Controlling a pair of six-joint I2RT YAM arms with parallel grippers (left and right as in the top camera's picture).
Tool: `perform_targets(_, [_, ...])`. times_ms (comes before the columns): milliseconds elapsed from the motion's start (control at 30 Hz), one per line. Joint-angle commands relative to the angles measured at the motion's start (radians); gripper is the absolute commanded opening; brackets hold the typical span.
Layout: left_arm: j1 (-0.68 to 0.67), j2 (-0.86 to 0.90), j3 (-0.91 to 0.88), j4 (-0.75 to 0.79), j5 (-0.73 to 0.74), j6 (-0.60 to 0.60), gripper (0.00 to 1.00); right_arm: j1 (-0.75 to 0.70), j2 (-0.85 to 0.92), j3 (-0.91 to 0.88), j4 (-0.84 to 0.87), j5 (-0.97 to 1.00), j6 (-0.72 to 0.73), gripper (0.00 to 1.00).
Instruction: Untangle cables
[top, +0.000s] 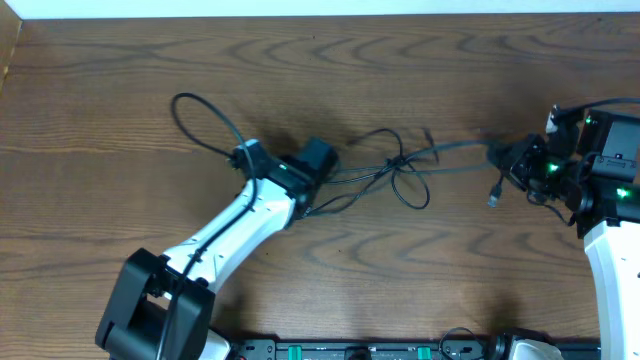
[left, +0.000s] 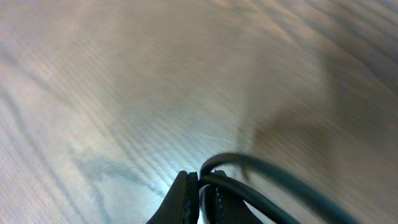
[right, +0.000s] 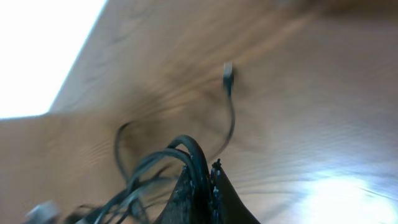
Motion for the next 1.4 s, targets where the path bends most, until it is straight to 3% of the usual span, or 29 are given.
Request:
perform_targets(0, [0.121,0.007,-0.001,-0.066,-0.1,-0.184,0.08,-0.042,-0.016,0.011,-0.014,0.449,-0.021,0.02])
perform_targets(200, [0.321,0.007,-0.001,-0.07,0.003,-0.191,0.08,-0.042,-0.016,0.011,-0.056,0.66,-0.021,0.01])
perform_targets(300, [0.422,0.007,-0.001,-0.065,0.138,-0.189,0.08,-0.04,-0.016,0.011,-0.054,0.571,-0.021,0.01])
perform_targets(400, [0.491,0.007,-0.001,0.011,0.316,-0.004,0.08,-0.034,-0.015,0.011,-0.042,0.408,-0.04,0.01])
perform_targets(433, [0.5,0.007,-0.001,0.057,0.377,0.098,0.11,-0.029,-0.014,0.011,-0.031,0.347,-0.073,0.01])
perform_targets(467, [0.504,0.007,-0.001,0.104,0.443,0.192,0.25,-0.02,-0.012,0.011,-0.016,0.28,-0.117,0.01])
perform_targets(567, [0.502,0.007,-0.001,0.239,0.693,0.438,0.49,0.021,-0.005,0.011,0.043,0.013,-0.301,0.01])
perform_targets(700, [0.502,0.007,-0.001,0.373,1.071,0.637,0.71,0.104,-0.004,0.011,0.08,-0.434,-0.657,0.01])
perform_targets(767, [0.502,0.007,-0.001,0.414,1.2,0.685,0.74,0.146,-0.004,0.011,0.079,-0.594,-0.798,0.01])
perform_targets(833, [0.502,0.007,-0.001,0.424,1.24,0.689,0.75,0.188,-0.004,0.011,0.086,-0.628,-0.877,0.02])
perform_targets(1000, [0.502,0.007,-0.001,0.389,1.233,0.69,0.76,0.242,-0.003,0.011,0.113,-0.341,-0.786,0.03])
perform_targets(1033, [0.502,0.007,-0.001,0.383,1.233,0.69,0.76,0.246,-0.003,0.011,0.122,-0.263,-0.727,0.06])
perform_targets(1100, [0.502,0.007,-0.001,0.375,1.233,0.693,0.8,0.247,-0.003,0.011,0.135,-0.14,-0.613,0.24])
perform_targets(1167, [0.502,0.007,-0.001,0.375,1.254,0.693,0.82,0.247,-0.003,0.011,0.14,-0.04,-0.509,0.34])
perform_targets(1333, [0.483,0.007,-0.001,0.391,1.36,0.713,0.83,0.247,0.007,0.011,0.14,0.016,-0.439,0.81])
perform_targets(1367, [0.474,0.007,-0.001,0.393,1.364,0.725,0.84,0.247,0.013,0.011,0.14,0.016,-0.43,0.87])
